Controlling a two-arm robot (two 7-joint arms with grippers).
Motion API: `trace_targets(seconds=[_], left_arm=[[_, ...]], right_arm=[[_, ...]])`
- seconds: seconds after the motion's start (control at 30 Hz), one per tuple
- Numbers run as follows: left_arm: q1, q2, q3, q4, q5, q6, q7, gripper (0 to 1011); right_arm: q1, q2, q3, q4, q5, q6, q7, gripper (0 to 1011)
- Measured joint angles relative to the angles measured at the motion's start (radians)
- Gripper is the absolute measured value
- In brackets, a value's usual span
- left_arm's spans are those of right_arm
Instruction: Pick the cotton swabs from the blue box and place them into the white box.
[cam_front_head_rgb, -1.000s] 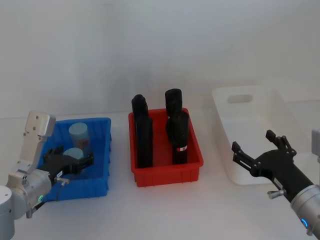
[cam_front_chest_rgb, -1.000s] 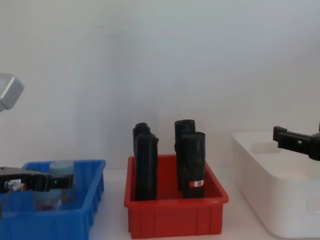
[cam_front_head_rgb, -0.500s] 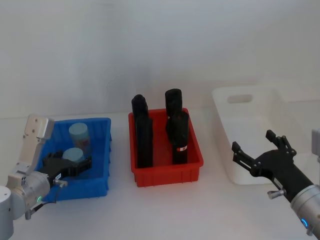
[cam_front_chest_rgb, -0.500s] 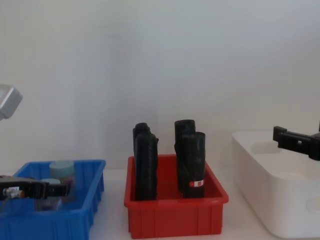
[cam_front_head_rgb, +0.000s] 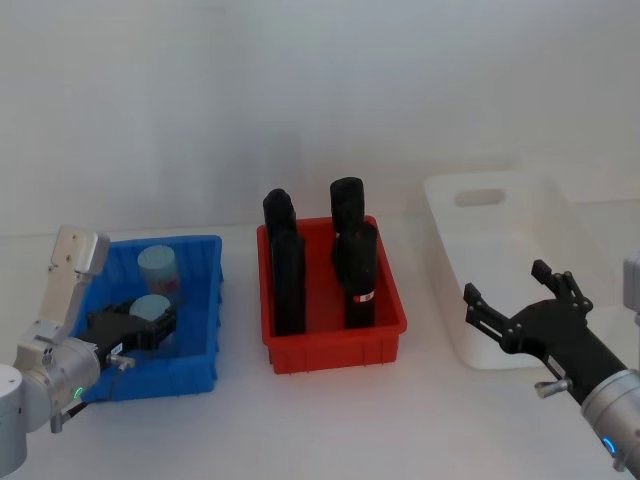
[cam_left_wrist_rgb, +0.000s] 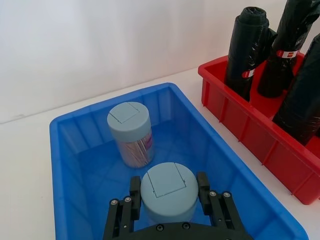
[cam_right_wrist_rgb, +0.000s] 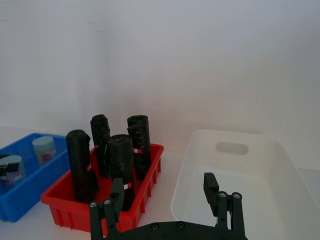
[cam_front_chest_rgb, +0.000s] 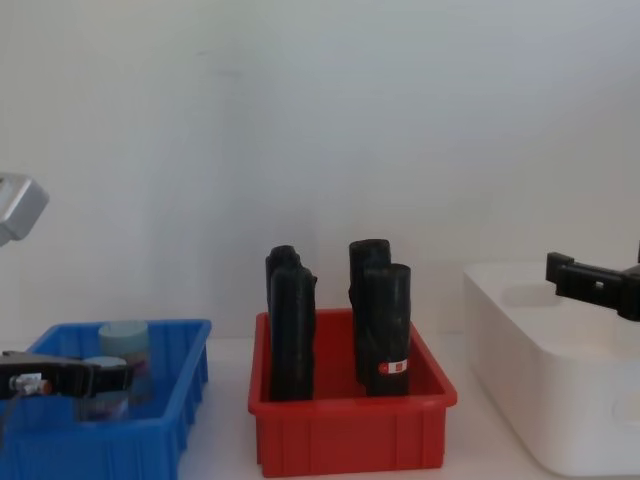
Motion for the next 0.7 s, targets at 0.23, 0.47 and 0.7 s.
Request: trace_targets(seconds=[0.23, 0.47, 0.7], left_arm=[[-0.008, -0.001, -0.002, 0.007, 0.009, -0.003, -0.009, 669], [-0.007, 0.004, -0.007, -0.017, 0.017, -0.003, -0.015, 669], [0.006, 0.018, -0.015, -0.096, 0.023, 0.021, -0.030, 669]], right_arm=[[0.000, 0.000, 0.000, 0.000, 0.000, 0.000, 0.000, 1001], [0.000, 0.000, 0.000, 0.000, 0.000, 0.000, 0.000, 1001], [0.000, 0.000, 0.000, 0.000, 0.000, 0.000, 0.000, 1001]])
